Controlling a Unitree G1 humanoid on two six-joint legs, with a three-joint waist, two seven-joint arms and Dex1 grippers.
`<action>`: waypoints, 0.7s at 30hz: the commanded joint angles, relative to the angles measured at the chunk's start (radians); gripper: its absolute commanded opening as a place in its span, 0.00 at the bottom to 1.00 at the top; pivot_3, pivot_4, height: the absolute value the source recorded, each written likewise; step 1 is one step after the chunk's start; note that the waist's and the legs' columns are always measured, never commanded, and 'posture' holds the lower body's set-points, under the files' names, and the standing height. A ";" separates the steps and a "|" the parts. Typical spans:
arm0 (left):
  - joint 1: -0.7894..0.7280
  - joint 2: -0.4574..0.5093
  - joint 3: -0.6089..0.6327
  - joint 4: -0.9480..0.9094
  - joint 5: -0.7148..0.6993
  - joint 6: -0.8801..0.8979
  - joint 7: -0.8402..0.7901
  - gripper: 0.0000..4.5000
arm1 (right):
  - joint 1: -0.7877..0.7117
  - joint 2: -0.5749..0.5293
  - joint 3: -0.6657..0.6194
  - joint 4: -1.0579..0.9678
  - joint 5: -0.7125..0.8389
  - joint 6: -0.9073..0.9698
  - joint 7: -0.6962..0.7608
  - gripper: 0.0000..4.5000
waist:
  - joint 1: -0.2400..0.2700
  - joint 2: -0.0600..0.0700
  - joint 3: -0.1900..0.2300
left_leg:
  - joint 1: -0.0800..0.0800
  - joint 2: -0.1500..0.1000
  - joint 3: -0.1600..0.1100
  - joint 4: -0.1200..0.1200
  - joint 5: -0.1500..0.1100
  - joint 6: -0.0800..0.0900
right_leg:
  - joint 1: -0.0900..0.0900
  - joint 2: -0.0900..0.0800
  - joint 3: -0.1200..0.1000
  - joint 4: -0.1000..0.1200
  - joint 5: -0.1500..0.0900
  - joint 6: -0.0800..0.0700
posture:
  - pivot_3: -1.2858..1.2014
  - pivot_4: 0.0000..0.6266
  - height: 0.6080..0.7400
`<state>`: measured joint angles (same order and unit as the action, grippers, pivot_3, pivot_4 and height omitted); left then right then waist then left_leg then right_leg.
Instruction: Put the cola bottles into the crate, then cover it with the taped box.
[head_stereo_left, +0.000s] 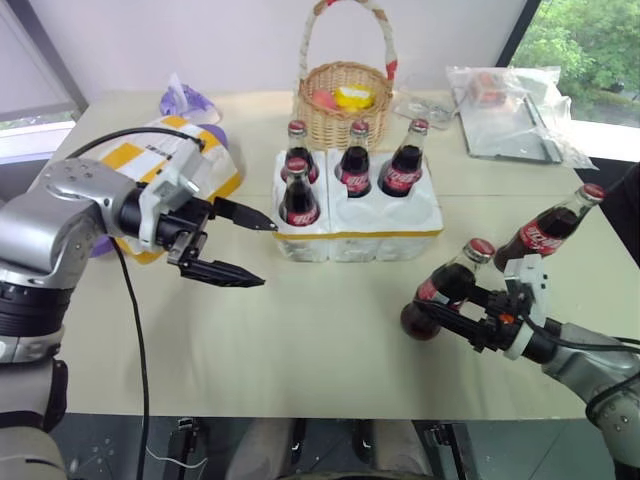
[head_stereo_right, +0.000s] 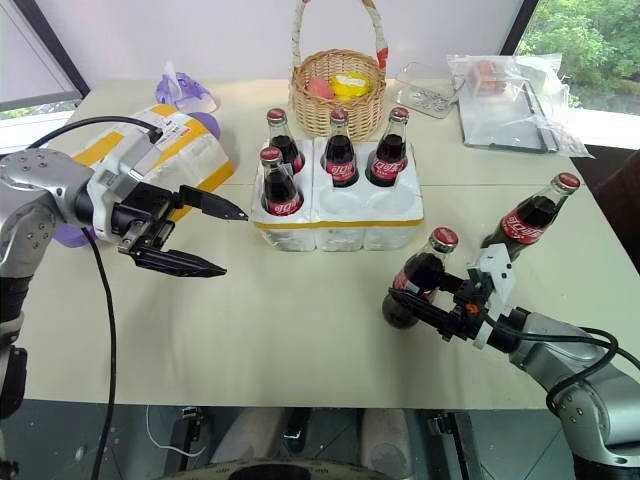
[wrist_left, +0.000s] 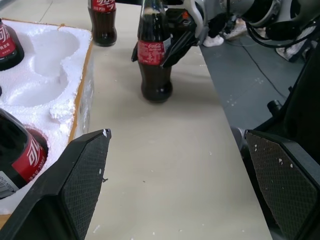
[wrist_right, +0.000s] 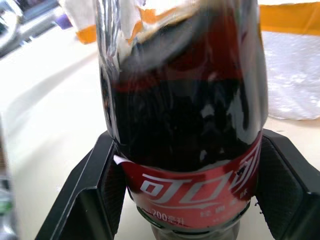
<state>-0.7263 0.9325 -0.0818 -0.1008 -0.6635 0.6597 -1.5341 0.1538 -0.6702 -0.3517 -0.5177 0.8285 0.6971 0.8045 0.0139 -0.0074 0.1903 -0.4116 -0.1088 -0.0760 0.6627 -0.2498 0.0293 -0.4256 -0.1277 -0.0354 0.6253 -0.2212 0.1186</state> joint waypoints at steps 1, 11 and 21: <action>-0.004 0.002 0.044 -0.013 -0.004 -0.015 0.008 1.00 | -0.131 -0.034 -0.106 -0.082 0.271 0.047 -0.038 0.62 | -0.004 0.001 0.001 | 0.000 0.000 0.000 0.000 0.000 0.000 | 0.000 0.000 0.000 0.000 0.000 0.000 | 0.52 0.24 1.00; 0.017 -0.006 0.063 -0.018 0.001 -0.028 0.037 1.00 | -0.723 0.009 0.133 0.154 0.221 0.072 -0.225 0.62 | 0.000 0.001 0.002 | 0.000 0.001 0.001 -0.001 0.000 0.000 | -0.002 0.002 0.001 0.000 0.001 -0.001 | 0.52 0.24 1.00; 0.071 0.003 0.111 -0.078 -0.025 -0.005 0.091 1.00 | -0.871 0.099 0.381 0.406 -0.120 -0.029 -0.135 0.62 | -0.005 0.001 0.002 | -0.007 -0.001 0.001 -0.001 0.002 -0.003 | -0.009 0.003 0.002 0.003 0.001 -0.001 | 0.52 0.24 1.00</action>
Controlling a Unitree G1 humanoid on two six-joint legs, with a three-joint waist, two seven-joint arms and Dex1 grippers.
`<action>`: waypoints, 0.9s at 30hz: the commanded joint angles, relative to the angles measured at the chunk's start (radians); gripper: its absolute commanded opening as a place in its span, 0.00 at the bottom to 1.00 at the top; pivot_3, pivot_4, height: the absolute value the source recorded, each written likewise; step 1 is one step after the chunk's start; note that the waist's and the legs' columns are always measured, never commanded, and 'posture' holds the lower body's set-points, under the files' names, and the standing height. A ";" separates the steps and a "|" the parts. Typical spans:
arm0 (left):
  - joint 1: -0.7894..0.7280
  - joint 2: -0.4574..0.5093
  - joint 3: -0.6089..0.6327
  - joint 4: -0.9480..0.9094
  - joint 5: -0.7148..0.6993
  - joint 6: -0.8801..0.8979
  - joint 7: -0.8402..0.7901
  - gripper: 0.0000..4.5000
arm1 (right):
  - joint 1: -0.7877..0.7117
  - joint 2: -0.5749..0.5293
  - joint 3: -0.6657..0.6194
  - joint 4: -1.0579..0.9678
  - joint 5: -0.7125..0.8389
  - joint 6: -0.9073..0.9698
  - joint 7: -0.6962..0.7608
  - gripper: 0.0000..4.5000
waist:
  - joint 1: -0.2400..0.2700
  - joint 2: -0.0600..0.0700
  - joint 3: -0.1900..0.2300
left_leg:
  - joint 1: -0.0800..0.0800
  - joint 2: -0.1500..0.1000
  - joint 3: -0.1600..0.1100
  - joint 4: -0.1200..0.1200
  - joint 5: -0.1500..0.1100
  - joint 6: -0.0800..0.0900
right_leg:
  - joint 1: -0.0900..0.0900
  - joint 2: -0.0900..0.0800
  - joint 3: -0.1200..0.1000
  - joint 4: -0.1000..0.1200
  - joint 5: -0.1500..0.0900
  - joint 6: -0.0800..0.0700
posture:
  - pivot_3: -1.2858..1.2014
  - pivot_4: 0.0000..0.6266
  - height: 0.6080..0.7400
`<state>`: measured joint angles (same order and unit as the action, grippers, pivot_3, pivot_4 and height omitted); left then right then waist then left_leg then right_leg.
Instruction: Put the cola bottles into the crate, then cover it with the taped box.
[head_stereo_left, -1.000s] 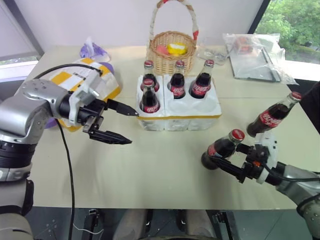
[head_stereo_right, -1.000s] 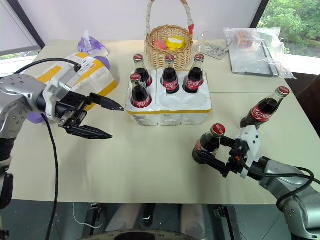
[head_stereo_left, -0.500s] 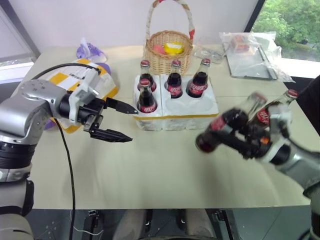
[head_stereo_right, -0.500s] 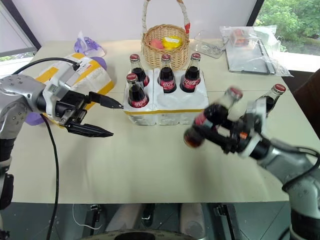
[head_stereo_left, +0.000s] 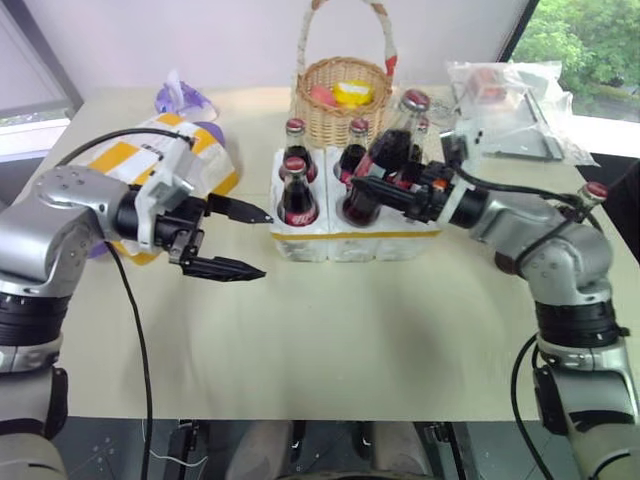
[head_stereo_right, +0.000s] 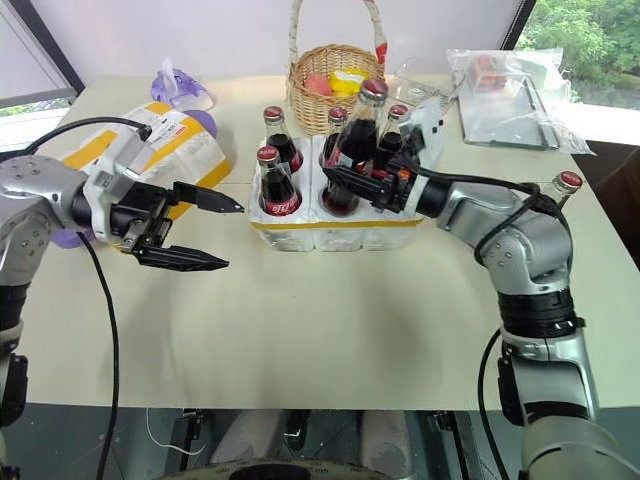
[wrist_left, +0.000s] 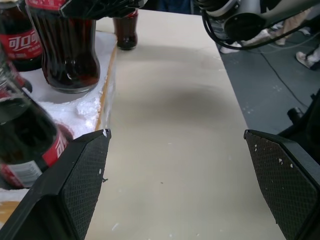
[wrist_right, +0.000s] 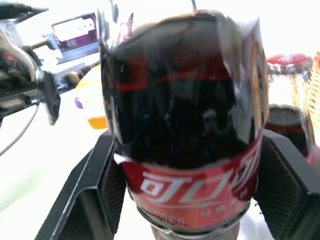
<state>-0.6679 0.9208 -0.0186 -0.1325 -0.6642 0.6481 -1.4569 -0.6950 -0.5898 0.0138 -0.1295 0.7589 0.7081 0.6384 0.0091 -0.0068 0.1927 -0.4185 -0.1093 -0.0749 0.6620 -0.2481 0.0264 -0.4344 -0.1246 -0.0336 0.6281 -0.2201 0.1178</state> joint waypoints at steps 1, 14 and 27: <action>0.020 0.016 0.053 -0.053 -0.027 0.009 0.019 1.00 | -0.020 0.025 0.034 0.026 -0.075 -0.053 0.045 0.62 | -0.001 0.000 0.000 | 0.000 0.000 0.000 0.000 0.000 0.000 | 0.000 0.000 0.000 0.000 0.000 0.000 | 0.52 0.24 1.00; 0.031 0.009 0.060 -0.080 -0.033 0.022 0.054 1.00 | 0.001 0.089 0.178 0.112 -0.317 -0.099 0.118 0.95 | -0.022 0.000 0.000 | 0.001 0.001 0.000 0.000 0.000 -0.001 | -0.001 0.002 0.000 0.002 0.001 -0.001 | 0.52 0.24 1.00; -0.044 -0.053 -0.007 0.000 0.012 -0.018 0.032 1.00 | 0.249 -0.103 -0.270 -0.308 -0.081 0.189 0.058 0.99 | -0.004 0.000 0.000 | 0.000 0.000 -0.001 0.000 0.000 0.000 | 0.000 0.002 0.002 0.001 0.001 -0.001 | 0.52 0.24 1.00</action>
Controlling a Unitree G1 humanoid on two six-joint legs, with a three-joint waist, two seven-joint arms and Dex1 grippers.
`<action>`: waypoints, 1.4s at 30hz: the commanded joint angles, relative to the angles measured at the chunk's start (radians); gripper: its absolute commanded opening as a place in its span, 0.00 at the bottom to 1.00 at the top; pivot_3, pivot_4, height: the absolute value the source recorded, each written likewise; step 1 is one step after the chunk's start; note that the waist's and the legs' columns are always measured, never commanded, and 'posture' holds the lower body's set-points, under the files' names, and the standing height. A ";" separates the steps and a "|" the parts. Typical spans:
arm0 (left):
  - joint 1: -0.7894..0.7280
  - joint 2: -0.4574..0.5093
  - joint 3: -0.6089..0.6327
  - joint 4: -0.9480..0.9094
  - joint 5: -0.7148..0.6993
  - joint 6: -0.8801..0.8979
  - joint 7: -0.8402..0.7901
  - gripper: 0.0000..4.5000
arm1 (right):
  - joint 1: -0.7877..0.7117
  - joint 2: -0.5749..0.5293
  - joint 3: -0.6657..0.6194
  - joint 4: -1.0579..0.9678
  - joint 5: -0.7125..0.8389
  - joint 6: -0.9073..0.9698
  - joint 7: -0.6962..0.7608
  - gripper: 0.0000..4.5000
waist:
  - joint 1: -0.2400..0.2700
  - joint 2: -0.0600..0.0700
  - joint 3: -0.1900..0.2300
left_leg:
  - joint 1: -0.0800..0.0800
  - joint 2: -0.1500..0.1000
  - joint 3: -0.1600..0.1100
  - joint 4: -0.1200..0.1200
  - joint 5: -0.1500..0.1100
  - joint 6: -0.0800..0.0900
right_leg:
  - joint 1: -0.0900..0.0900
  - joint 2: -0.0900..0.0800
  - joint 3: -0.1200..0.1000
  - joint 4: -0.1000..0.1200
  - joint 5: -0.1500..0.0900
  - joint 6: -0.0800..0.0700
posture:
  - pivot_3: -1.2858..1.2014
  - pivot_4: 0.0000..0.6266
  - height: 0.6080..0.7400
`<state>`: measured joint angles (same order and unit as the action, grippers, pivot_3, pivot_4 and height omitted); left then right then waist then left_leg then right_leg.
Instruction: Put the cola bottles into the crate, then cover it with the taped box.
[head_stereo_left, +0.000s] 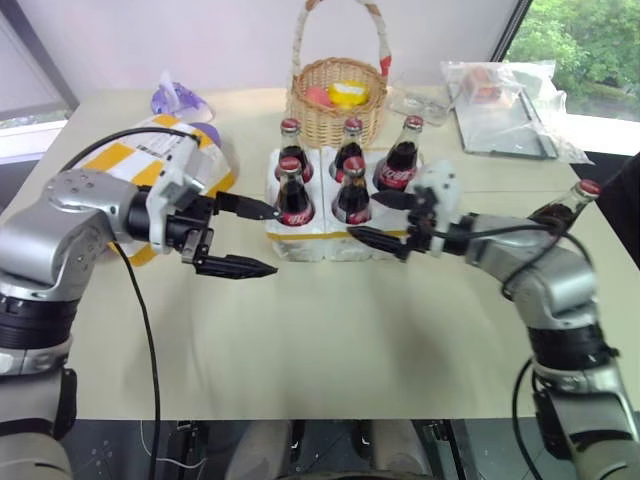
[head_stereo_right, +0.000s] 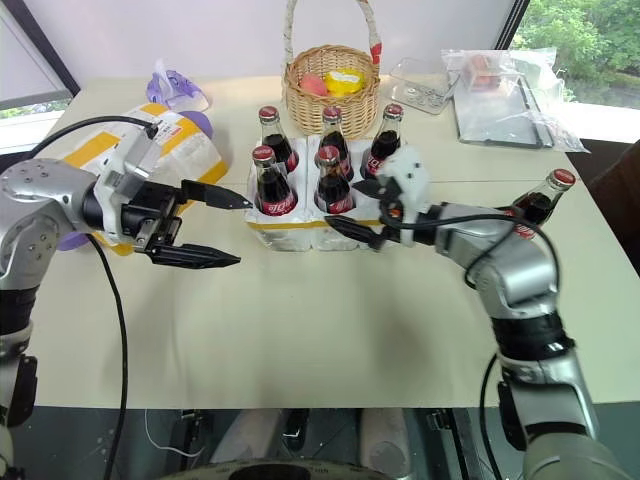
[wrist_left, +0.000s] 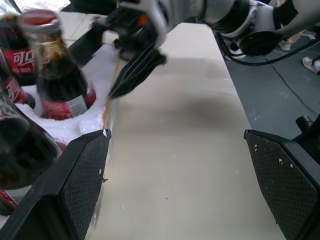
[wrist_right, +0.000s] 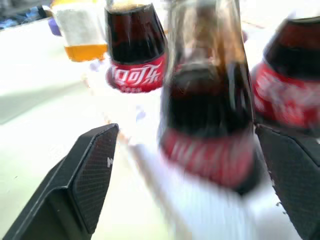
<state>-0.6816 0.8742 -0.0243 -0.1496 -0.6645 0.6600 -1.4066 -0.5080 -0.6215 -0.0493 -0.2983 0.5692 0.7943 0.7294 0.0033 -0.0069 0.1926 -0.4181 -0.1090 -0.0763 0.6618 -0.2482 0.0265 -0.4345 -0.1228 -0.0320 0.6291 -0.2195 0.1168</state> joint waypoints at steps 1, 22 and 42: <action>-0.039 -0.013 -0.010 0.032 0.020 -0.038 -0.027 1.00 | 0.116 -0.107 -0.295 -0.182 0.153 0.156 -0.038 0.99 | 0.009 0.000 0.000 | 0.000 0.000 0.000 0.000 0.000 0.000 | 0.000 0.000 0.000 0.000 0.000 0.000 | 0.52 0.24 1.00; -0.114 -0.113 -0.064 0.157 0.088 -0.114 -0.087 1.00 | 0.626 -0.062 -0.741 -0.254 0.201 0.160 -0.263 0.99 | 0.008 0.000 0.000 | 0.004 0.002 -0.001 0.001 0.000 0.000 | 0.006 -0.001 0.000 -0.003 0.000 0.000 | 0.52 0.24 1.00; -0.068 -0.069 -0.011 0.057 0.053 -0.049 -0.029 1.00 | 0.385 -0.038 -0.549 0.100 0.048 -0.056 -0.324 0.99 | 0.010 0.000 0.000 | 0.004 0.001 -0.001 0.001 0.000 0.000 | 0.006 0.001 0.000 -0.002 0.000 0.000 | 0.52 0.24 1.00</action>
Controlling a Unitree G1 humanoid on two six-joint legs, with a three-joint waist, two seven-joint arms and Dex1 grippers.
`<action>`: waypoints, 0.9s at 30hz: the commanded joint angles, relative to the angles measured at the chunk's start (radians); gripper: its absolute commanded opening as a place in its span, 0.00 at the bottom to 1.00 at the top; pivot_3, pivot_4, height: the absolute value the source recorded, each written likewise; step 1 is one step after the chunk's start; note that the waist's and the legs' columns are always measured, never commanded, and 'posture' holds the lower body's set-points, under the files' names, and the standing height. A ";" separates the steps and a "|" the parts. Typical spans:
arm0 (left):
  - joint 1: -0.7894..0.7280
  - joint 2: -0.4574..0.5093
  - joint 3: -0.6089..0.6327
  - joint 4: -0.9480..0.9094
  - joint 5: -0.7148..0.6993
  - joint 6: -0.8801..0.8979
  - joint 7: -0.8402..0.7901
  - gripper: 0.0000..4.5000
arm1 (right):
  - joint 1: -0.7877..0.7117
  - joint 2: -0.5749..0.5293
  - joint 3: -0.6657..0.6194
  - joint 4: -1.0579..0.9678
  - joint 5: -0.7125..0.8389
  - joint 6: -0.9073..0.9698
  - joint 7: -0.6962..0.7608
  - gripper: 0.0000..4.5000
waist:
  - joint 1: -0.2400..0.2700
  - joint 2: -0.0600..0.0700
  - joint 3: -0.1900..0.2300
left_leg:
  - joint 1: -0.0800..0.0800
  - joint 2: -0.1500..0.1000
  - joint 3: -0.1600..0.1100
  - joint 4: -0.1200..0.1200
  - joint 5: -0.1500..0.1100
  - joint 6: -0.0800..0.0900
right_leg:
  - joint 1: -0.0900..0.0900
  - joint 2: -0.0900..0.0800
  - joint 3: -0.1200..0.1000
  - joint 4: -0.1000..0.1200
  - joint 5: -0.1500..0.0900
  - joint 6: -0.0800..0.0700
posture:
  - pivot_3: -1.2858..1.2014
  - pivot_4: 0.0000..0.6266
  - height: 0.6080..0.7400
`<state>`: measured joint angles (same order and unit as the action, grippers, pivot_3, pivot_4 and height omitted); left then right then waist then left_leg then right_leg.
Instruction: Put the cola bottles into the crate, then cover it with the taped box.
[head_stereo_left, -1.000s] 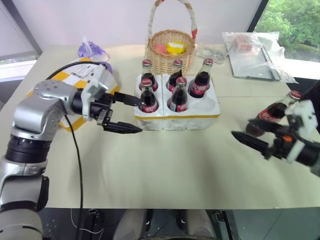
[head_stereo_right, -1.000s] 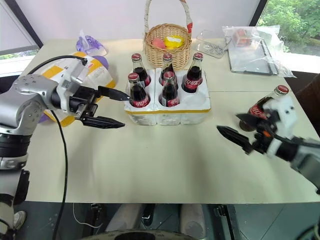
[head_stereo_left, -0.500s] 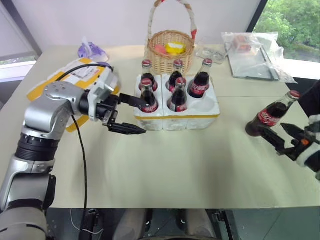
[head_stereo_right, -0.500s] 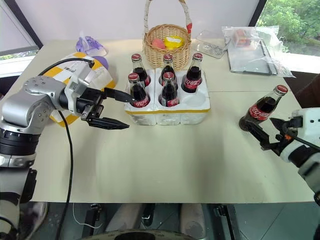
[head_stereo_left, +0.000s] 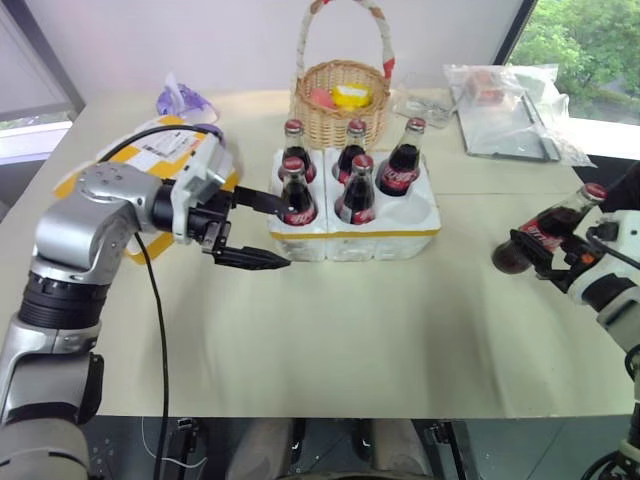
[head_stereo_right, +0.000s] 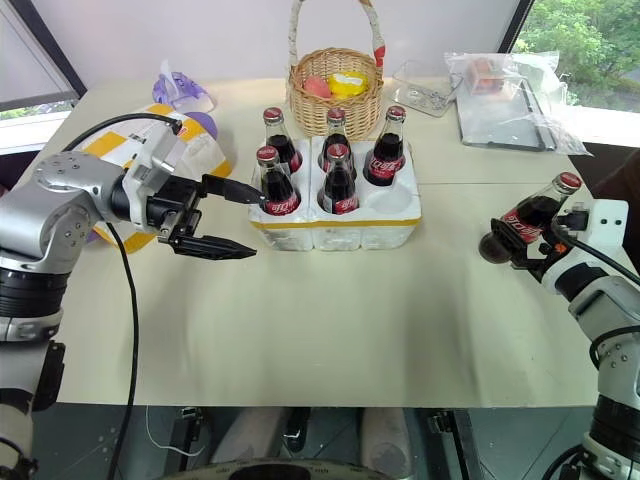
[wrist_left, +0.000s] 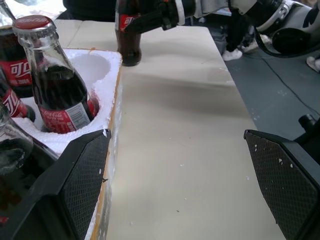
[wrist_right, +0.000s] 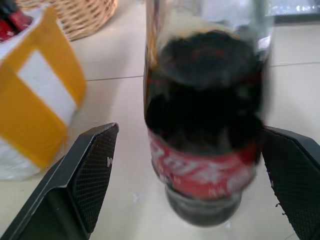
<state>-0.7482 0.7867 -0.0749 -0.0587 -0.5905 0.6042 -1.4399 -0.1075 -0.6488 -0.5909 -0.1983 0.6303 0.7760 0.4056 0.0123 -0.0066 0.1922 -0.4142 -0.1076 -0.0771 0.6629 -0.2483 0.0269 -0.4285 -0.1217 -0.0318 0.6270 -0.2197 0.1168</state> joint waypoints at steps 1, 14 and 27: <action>-0.001 0.019 0.041 -0.036 -0.022 0.009 0.006 1.00 | -0.023 -0.008 -0.007 0.011 -0.013 -0.043 -0.002 0.99 | 0.001 0.000 0.000 | 0.000 0.000 0.000 0.000 0.000 0.000 | 0.000 0.000 0.000 0.000 0.000 0.000 | 0.52 0.24 1.00; -0.010 0.015 0.039 -0.030 -0.020 0.004 0.018 1.00 | -0.107 0.003 0.012 0.014 0.027 -0.056 0.006 0.59 | -0.004 0.000 0.000 | 0.000 0.000 0.000 0.000 0.000 0.000 | 0.000 0.001 0.000 0.000 0.000 0.000 | 0.52 0.24 1.00; 0.006 0.037 0.064 -0.031 -0.020 0.001 0.037 1.00 | -0.521 0.043 0.076 -0.054 0.401 0.124 -0.049 0.59 | -0.001 0.007 0.005 | 0.000 0.000 0.001 -0.002 0.000 0.000 | -0.003 0.001 0.001 0.001 0.000 0.000 | 0.52 0.24 1.00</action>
<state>-0.7399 0.8077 -0.0488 -0.0768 -0.6002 0.6089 -1.4103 -0.6047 -0.6064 -0.5373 -0.2176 1.0056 0.9005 0.3579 0.0111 0.0009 0.1970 -0.4147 -0.1075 -0.0765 0.6609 -0.2483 0.0269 -0.4307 -0.1212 -0.0306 0.6277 -0.2197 0.1167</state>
